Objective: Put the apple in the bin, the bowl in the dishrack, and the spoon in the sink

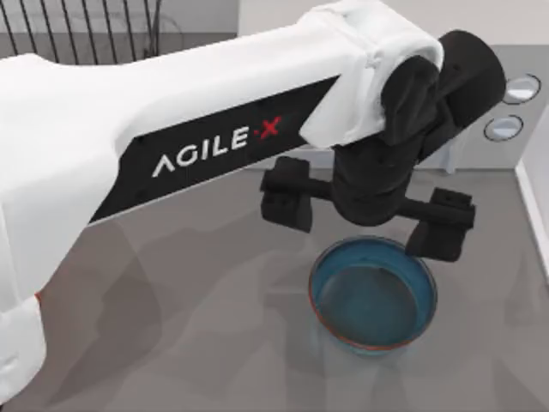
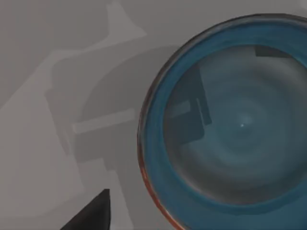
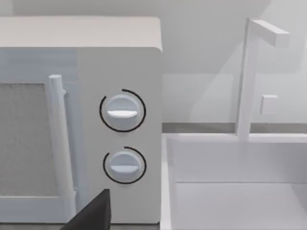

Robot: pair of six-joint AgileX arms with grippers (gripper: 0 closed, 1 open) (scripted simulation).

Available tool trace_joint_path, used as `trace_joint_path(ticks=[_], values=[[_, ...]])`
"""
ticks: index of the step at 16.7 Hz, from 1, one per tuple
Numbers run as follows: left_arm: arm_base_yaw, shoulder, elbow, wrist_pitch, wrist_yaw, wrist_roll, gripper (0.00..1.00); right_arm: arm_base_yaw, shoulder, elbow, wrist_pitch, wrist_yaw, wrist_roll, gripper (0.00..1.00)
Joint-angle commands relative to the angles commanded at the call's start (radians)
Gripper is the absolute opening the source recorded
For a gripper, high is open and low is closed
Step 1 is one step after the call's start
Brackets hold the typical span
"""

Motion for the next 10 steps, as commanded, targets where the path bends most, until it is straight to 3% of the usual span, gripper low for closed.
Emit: trace_joint_path(ticks=[10], values=[[-0.128,0.394,0.631,-0.291,-0.021,-0.349,1.0,0.0,0.0,0.0,0.0,0.0,0.0,1.0]])
